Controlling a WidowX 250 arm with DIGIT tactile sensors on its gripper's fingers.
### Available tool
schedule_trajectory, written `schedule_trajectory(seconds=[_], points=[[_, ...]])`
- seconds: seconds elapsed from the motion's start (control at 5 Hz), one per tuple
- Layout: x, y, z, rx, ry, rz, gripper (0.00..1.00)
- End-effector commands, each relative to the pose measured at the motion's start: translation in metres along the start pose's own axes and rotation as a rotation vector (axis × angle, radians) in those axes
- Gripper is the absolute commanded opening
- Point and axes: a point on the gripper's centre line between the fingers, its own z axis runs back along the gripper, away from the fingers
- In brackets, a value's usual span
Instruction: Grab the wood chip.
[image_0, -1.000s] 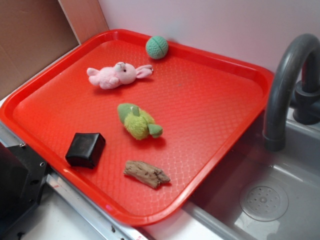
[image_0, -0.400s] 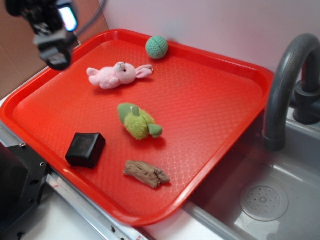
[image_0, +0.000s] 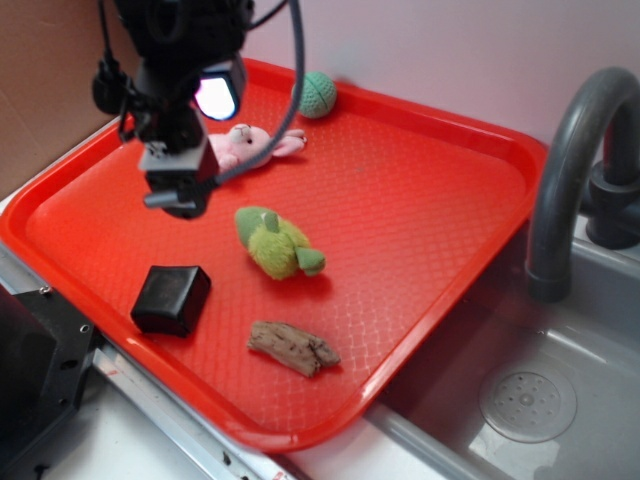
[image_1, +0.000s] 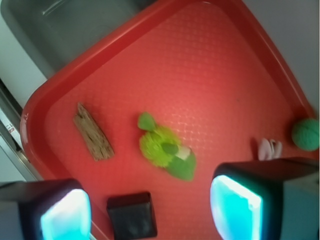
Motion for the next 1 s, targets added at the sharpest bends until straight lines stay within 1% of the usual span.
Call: schedule_trajectory(seconds=[0.0, 0.2, 0.4, 0.6, 0.8], points=[[0.016, -0.036, -0.024, -0.001, 0.015, -0.142, 1.0], [0.021, -0.049, -0.037, -0.001, 0.055, -0.212, 1.0], [0.026, -0.058, -0.051, -0.004, 0.062, -0.245, 1.0], [0.025, -0.063, -0.068, 0.003, 0.123, -0.252, 1.0], [0.02, -0.063, -0.08, -0.007, 0.151, -0.278, 1.0]])
